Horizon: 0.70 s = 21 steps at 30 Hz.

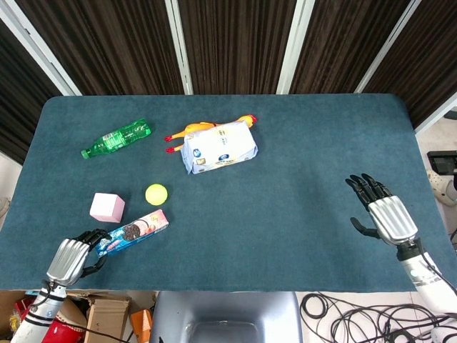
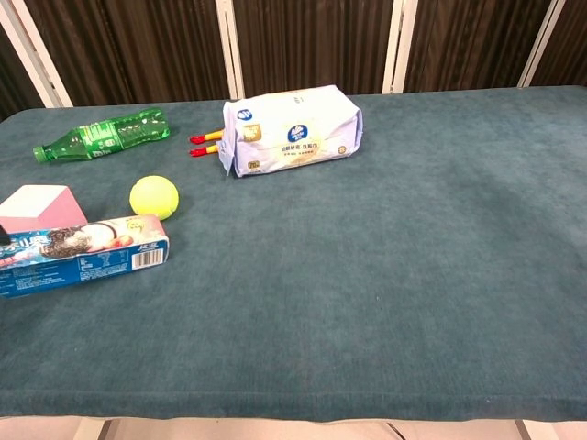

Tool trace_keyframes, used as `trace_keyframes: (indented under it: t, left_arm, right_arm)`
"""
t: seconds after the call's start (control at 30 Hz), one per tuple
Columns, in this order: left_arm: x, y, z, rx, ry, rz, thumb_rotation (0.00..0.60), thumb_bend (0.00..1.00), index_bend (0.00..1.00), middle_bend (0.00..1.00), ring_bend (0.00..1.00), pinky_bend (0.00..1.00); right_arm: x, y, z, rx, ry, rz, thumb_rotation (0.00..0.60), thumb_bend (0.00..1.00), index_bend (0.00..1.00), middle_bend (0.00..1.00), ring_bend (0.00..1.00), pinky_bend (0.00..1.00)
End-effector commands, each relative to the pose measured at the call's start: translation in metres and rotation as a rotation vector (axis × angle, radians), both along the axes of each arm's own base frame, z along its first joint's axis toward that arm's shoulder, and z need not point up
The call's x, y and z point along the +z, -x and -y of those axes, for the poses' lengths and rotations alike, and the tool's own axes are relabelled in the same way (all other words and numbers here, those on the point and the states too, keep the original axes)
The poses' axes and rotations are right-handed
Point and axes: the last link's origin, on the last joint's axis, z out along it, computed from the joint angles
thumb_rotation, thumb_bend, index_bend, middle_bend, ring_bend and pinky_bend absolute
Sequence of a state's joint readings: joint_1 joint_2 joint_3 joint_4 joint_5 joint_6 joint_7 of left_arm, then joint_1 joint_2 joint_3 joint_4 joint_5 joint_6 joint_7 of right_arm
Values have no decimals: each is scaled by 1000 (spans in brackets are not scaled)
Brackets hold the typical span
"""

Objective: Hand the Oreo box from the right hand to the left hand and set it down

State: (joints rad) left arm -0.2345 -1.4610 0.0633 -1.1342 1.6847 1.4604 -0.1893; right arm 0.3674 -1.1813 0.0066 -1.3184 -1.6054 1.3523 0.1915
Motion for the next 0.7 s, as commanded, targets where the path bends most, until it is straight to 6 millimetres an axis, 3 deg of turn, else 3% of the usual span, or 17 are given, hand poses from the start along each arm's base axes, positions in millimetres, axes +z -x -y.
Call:
trace_keyframes:
  t: [0.03,0.17,0.23,0.5,0.7]
  left_arm:
    - [-1,2,-1,-6,0,-32,600,426,164,254,198,517]
    - [1,5,-1,-1,-13,-76,600,384,10,67,48,390]
    - [3,6,-1,1,-11,-92,600,364,0,9,7,334]
    - [23,6,0,37,-67,-100,600,327,0,0,0,252]
    - [66,-5,7,22,-257,-90,600,329,2,0,0,240]
  right_arm:
    - [0,0,0,2,1,3,600,269,19,55,0,184]
    - [-1,0,-1,8,-1,0,600,269,19,54,0,184]
    - [-1,-1,-1,11,-3,0,600,269,19,54,0,184]
    - [-1,-2,-3,21,-3,5,600,269,19,55,0,184]
    - [5,-3,-11,30,22,-5,600,269,16,55,0,184]
